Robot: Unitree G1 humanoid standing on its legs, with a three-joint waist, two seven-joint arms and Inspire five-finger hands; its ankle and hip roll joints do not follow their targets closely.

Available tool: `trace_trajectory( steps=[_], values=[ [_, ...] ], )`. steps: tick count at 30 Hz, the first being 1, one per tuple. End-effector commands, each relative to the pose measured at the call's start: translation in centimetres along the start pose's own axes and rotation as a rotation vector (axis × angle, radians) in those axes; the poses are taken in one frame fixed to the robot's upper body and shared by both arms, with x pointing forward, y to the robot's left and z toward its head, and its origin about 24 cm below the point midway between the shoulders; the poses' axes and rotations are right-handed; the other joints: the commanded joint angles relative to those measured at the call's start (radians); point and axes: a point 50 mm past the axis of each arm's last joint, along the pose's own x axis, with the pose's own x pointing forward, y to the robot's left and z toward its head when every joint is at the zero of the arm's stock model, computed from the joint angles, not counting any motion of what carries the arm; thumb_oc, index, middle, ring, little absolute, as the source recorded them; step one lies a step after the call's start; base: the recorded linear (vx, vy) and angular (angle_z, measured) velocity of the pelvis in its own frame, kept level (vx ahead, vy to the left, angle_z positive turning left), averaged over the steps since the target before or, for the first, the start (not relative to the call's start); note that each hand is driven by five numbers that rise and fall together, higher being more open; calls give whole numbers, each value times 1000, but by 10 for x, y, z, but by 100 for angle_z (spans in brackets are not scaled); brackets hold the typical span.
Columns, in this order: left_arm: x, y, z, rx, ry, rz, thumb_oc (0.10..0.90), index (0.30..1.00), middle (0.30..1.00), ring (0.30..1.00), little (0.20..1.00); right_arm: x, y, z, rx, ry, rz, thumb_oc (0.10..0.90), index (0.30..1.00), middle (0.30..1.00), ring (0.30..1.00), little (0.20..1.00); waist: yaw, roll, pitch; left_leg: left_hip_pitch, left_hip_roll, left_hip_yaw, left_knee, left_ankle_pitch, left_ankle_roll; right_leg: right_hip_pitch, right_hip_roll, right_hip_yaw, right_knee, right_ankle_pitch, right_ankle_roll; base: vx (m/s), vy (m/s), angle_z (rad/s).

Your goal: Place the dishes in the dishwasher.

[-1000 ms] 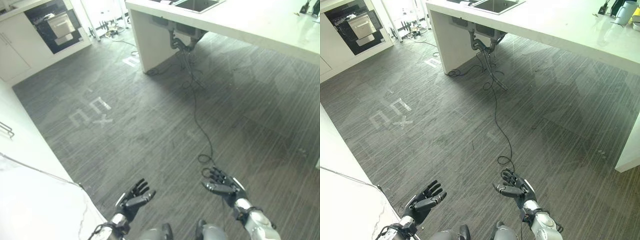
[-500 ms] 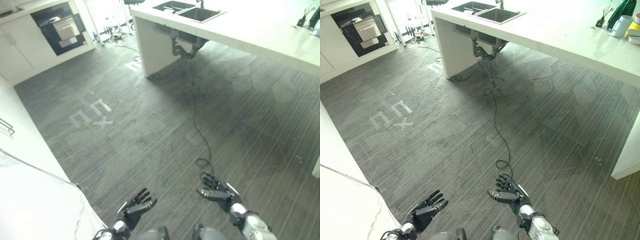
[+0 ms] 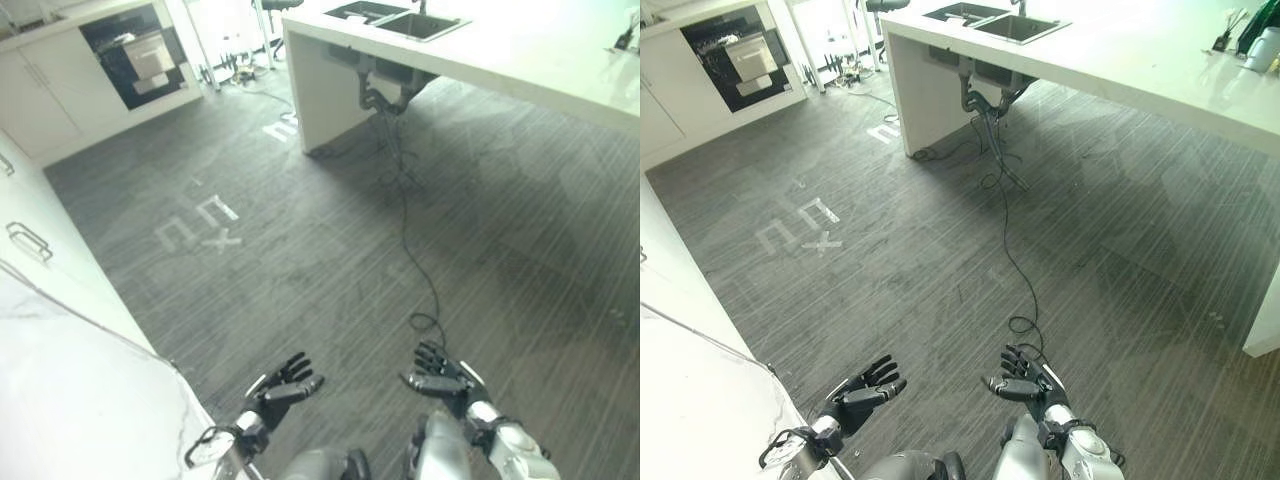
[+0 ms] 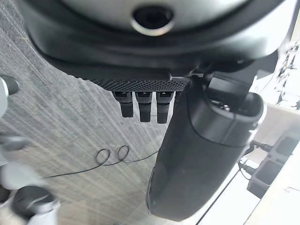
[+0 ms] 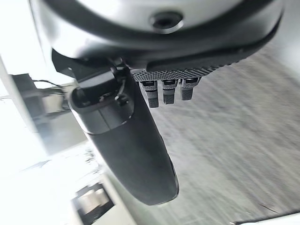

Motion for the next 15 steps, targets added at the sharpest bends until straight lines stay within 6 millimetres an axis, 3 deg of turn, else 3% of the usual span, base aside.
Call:
trace_trajectory(
  steps=[1,3,5,7,8,9,10,11,12,13,14,15],
  values=[
    [-7,2,40,103,-176,-30,800,900,900,900,900,12,11,47,-45,-196,61,800,900,900,900,900,-26,-71,18,148,9,-90,-27,-84,-18,172,28,-74,-406,153,51,517,-186,32],
    [-9,4,39,95,-176,-10,800,900,900,900,900,9,10,46,-51,-191,48,800,900,900,900,900,-46,-95,12,182,-20,-106,-27,-113,-8,105,-8,-64,-406,208,57,412,-111,-5],
    [-9,5,39,94,-168,0,800,900,900,900,900,7,7,45,-47,-186,44,800,900,900,900,900,-51,-99,4,201,-26,-109,-27,-126,-7,113,-15,-60,-406,166,45,439,-128,2],
    [-7,6,33,77,-145,6,800,900,900,900,900,5,2,41,-36,-176,23,800,900,900,900,900,-61,-95,-18,256,-28,-131,-27,-115,-33,135,15,-46,-406,114,14,468,-157,39],
    [-6,4,28,66,-138,5,800,900,900,900,900,4,-1,39,-34,-171,13,800,900,900,900,900,-67,-89,-36,301,-16,-138,-27,-50,-63,149,36,-35,-406,81,-10,494,-173,28],
    [-4,1,25,52,-137,6,800,900,900,900,900,3,-2,40,-44,-167,12,800,900,900,900,900,-68,-87,-46,340,-4,-131,-27,76,-109,179,52,-25,-406,38,-41,633,-229,68],
    [-2,-2,22,29,-156,4,800,900,900,900,900,3,-4,42,-94,-170,28,800,900,900,900,900,-62,-83,-56,289,33,-126,157,236,-185,220,67,-35,-406,-16,-91,503,-193,62],
    [-2,-2,22,27,-158,4,800,900,900,900,900,2,-5,42,-100,-170,29,800,900,900,900,900,-60,-86,-57,276,33,-127,196,249,-190,224,66,-33,-406,-23,-96,506,-212,26],
    [-4,0,21,17,-165,11,800,900,900,900,900,0,-8,44,-129,-170,31,800,900,900,900,900,-48,-101,-57,186,31,-130,402,290,-206,253,63,-27,-406,-56,-122,296,-163,-32],
    [-5,1,21,15,-164,14,800,900,900,900,900,-1,-11,45,-135,-170,30,800,900,900,900,900,-42,-113,-54,120,44,-120,528,299,-210,267,60,-24,-406,-74,-136,424,-223,-36],
    [-5,1,22,18,-160,15,800,900,900,900,900,-1,-13,47,-141,-172,26,800,900,900,900,900,-33,-101,-43,58,92,-122,639,259,-217,298,89,-14,-406,-108,-148,319,-167,-44],
    [-5,1,23,34,-154,8,800,900,900,900,900,-1,-14,50,-137,-184,23,800,900,900,900,900,-21,-105,-31,-12,104,-108,658,229,-200,323,95,-7,-406,-118,-149,327,-89,-35]
  ],
)
